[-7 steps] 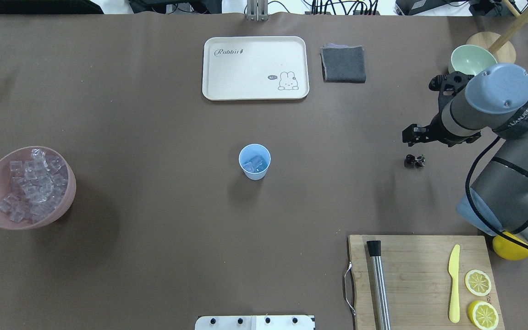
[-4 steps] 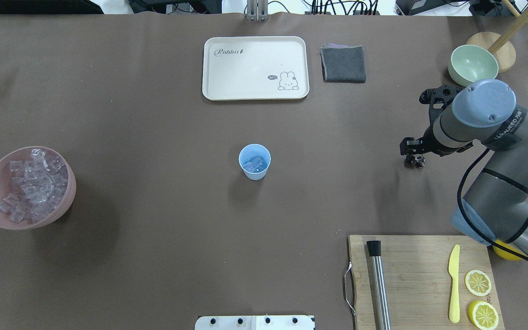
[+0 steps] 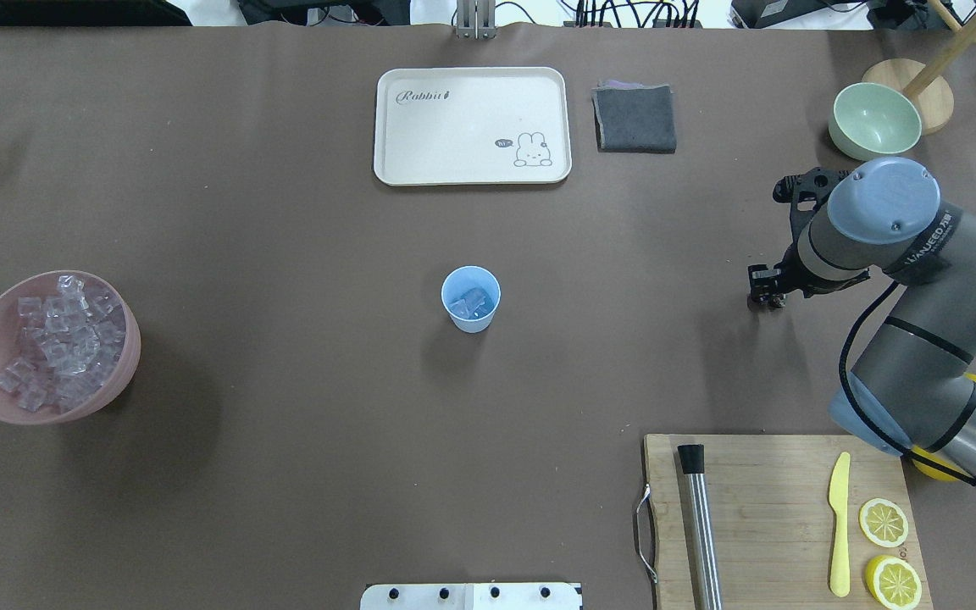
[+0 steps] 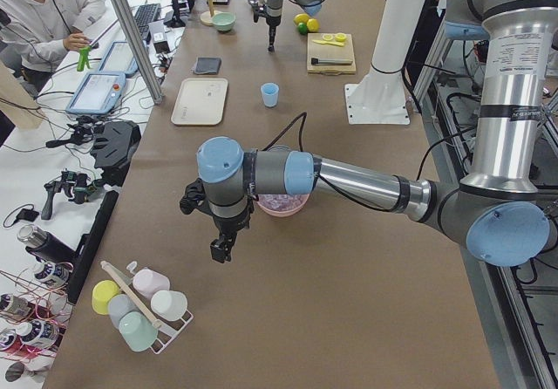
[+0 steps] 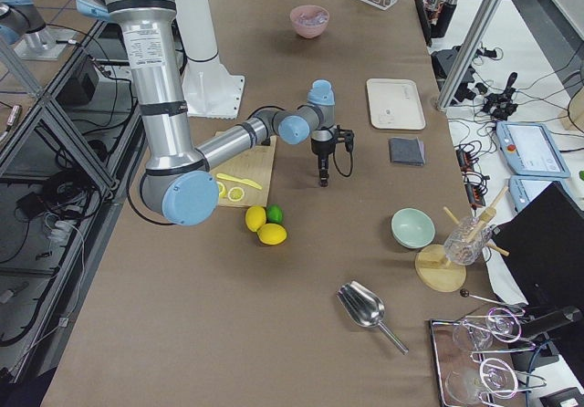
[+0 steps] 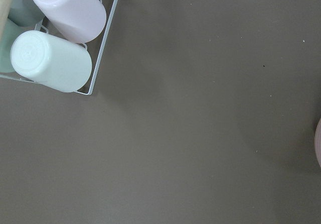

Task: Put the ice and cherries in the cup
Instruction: 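Lower the right gripper onto the dark cherries and grasp them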

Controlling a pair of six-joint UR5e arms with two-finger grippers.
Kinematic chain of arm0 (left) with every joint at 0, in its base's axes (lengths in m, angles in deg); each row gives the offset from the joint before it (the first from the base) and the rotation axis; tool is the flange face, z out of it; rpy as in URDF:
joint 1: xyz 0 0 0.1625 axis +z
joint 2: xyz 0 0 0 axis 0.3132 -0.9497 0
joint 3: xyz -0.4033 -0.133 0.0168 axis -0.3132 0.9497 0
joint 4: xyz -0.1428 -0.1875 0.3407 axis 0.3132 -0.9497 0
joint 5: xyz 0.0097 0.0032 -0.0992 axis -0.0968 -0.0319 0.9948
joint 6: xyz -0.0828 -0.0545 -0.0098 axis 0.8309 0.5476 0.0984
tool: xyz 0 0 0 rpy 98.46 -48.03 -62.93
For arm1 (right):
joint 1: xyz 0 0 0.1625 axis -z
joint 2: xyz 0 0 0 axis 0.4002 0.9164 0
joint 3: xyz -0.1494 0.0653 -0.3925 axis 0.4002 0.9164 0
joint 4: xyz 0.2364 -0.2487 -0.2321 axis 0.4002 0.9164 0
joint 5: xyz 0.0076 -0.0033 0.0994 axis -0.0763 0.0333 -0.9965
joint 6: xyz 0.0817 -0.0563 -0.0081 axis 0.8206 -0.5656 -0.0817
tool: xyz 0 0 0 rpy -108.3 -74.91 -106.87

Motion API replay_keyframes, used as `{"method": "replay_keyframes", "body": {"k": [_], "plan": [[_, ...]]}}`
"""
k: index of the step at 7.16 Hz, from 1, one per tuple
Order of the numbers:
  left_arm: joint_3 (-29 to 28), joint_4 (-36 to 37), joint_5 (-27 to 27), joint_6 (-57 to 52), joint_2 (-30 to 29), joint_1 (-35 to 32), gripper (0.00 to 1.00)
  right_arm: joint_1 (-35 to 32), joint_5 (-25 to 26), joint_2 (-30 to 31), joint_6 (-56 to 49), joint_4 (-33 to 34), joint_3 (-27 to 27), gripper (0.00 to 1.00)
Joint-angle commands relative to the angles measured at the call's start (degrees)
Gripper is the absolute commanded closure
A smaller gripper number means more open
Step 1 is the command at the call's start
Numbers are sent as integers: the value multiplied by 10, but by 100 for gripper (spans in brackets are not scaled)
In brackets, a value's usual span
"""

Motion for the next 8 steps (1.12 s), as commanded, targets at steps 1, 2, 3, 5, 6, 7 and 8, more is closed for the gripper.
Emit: {"method": "replay_keyframes", "body": {"k": [1,2,3,5,6,7,8], "plan": [[1,-1,0,1,0,0,1,0,-1,0,0,0,1,65],[1,-2,0,1,-1,0,1,0,-3,0,2,0,-1,76],[0,-11,0,2,0,0,1,-1,-6,1,2,0,-6,100],[1,-12,0,2,0,0,1,-1,-8,-2,2,3,-16,100],[0,-12,0,2,0,0,1,0,-10,-9,6,8,-24,100],[0,-12,0,2,0,1,1,-2,-12,-28,17,9,-26,100],[1,-12,0,2,0,1,1,0,-12,-71,97,31,-23,100]]}}
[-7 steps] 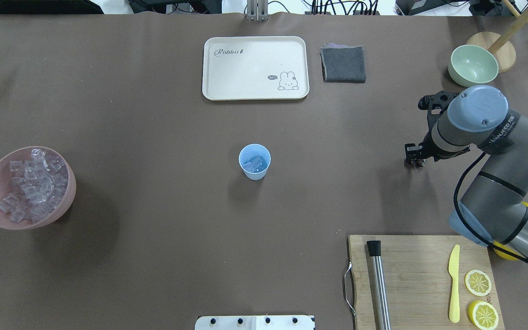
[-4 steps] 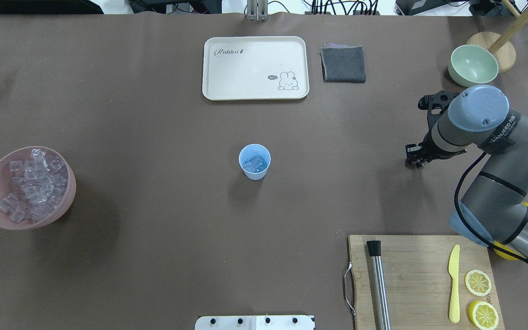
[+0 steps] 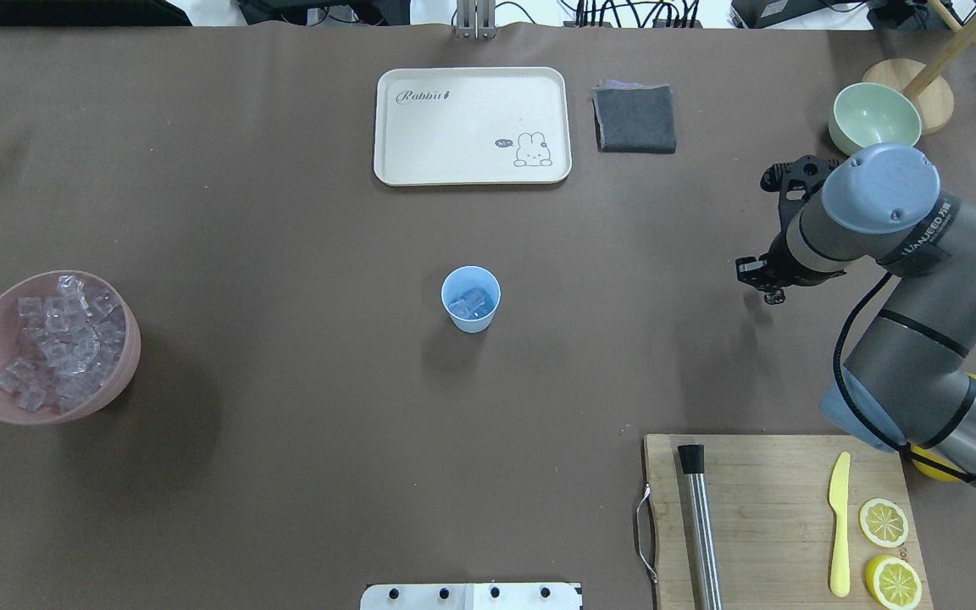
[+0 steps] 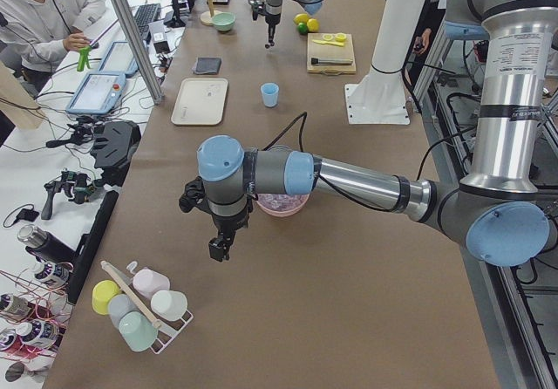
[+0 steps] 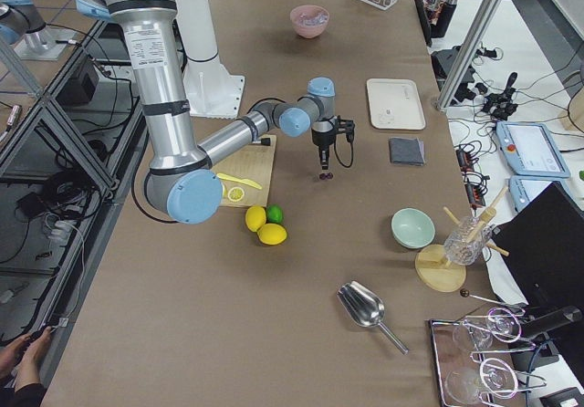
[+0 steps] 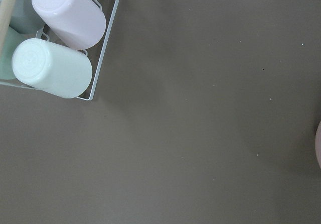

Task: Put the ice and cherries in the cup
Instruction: 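Carry the cherries with the right gripper over the light-blue cup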

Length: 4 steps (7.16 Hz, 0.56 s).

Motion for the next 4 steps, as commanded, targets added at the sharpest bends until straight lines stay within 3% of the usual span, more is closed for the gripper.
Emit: {"method": "replay_keyframes", "body": {"k": [1,2,4], "plan": [[1,0,-1,0,0,0,1,13,1,-91,150,54,1,100],[0,0,0,1,0,0,1,38,13,-134,255,59,3,100],[1,0,0,1,0,1,1,84,65,-215,339,60,22,100]]}}
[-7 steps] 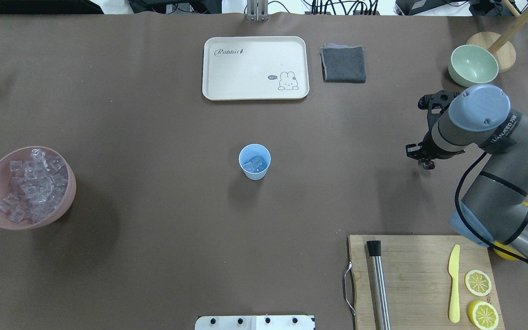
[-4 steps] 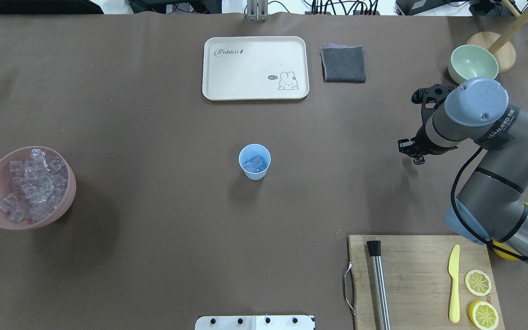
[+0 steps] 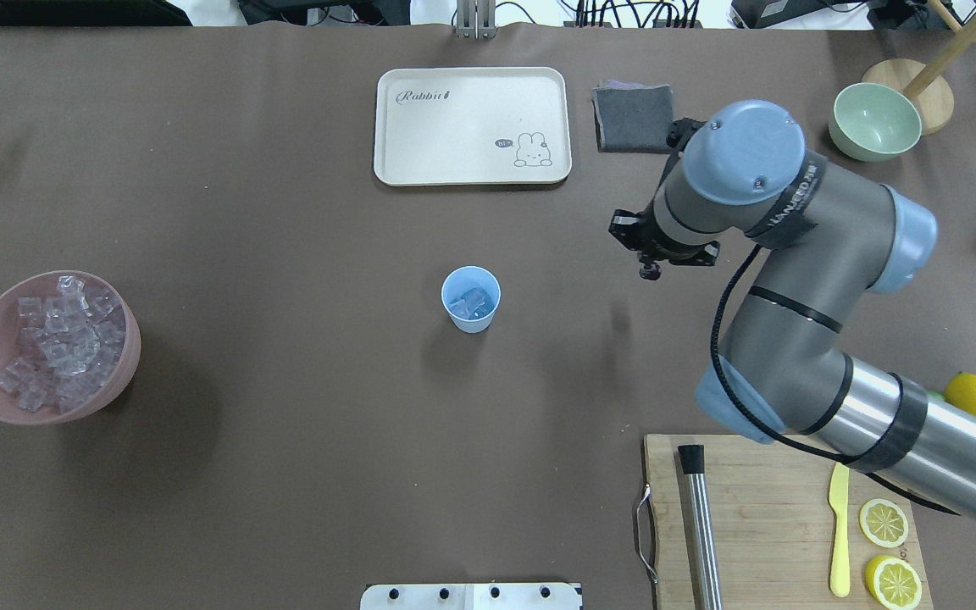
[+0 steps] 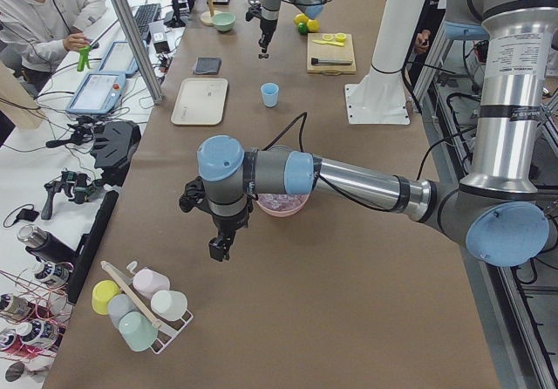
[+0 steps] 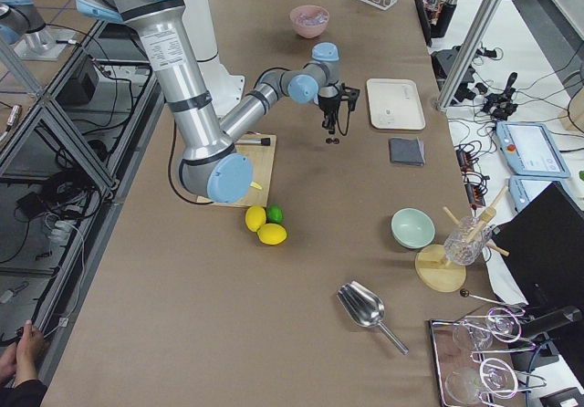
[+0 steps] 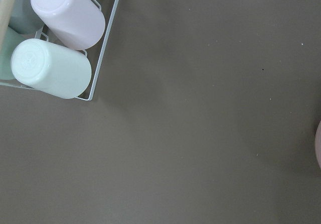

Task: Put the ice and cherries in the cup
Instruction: 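Carry the cherries with the right gripper over the light-blue cup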

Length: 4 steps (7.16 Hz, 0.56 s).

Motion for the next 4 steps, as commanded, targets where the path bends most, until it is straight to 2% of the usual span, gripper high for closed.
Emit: {"method": "replay_keyframes", "body": {"k": [1,2,4], "plan": [[1,0,0,0,0,0,1,34,33,-101,95,2,42,100],[5,0,1,0,0,0,1,44,51,-142,121,1,72,100],[1,1,1,0,-1,3,1,72,75,-179,143,1,83,100]]}}
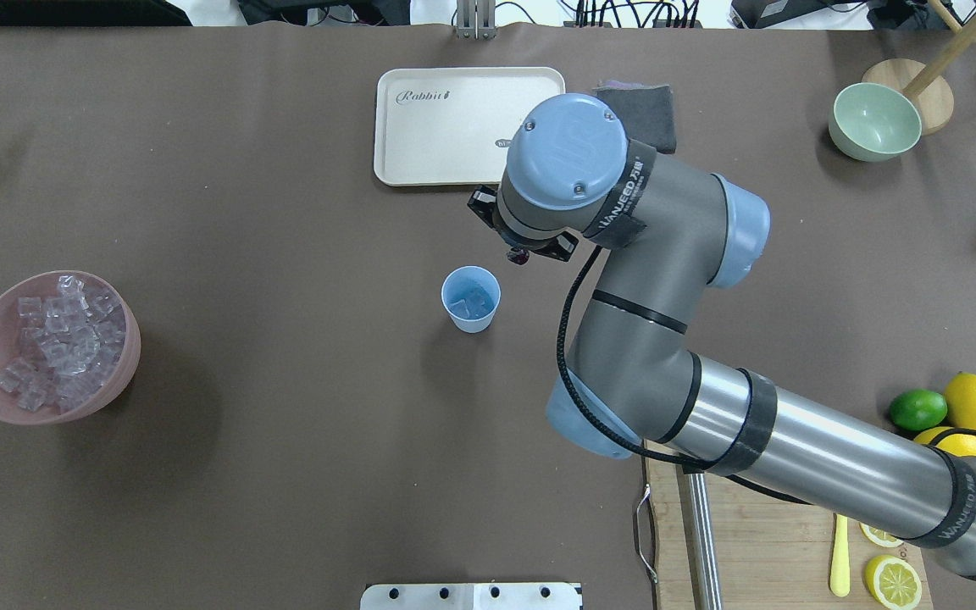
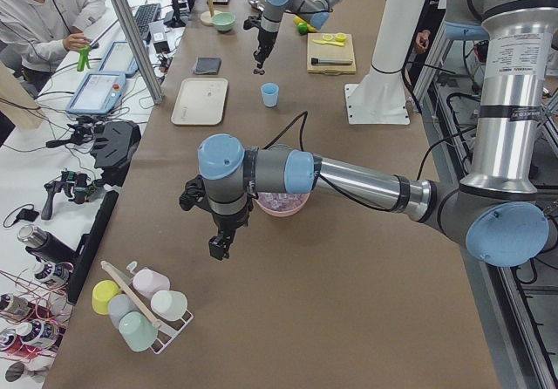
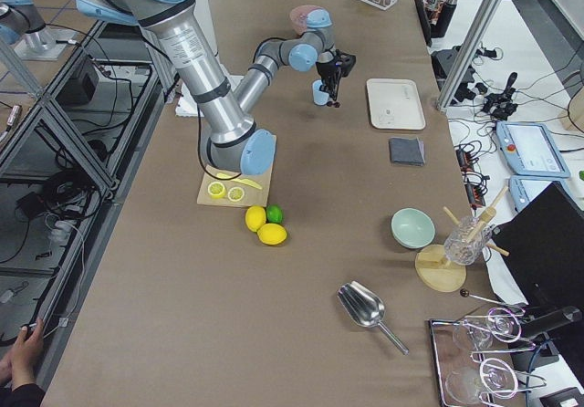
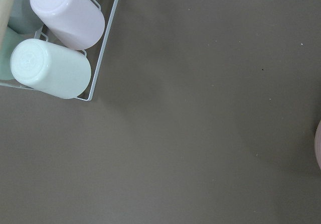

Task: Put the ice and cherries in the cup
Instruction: 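Carry the cherries with the right gripper over the light-blue cup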

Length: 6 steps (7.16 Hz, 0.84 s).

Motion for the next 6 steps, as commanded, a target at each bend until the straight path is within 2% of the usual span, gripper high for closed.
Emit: {"method": "replay_keyframes", "body": {"k": [1,3,5,6], "plan": [[-2,0,0,0,-1,2,1,31,18,-32,14,0,10,100],[-2,3,0,0,0,2,1,44,19,-31,7,0,9,100],[-2,0,0,-1,12,2,1,55,45,-25,-28,1,9,0],[-1,0,0,-1,13,2,1,58,48,-22,-29,5,8,0]]}}
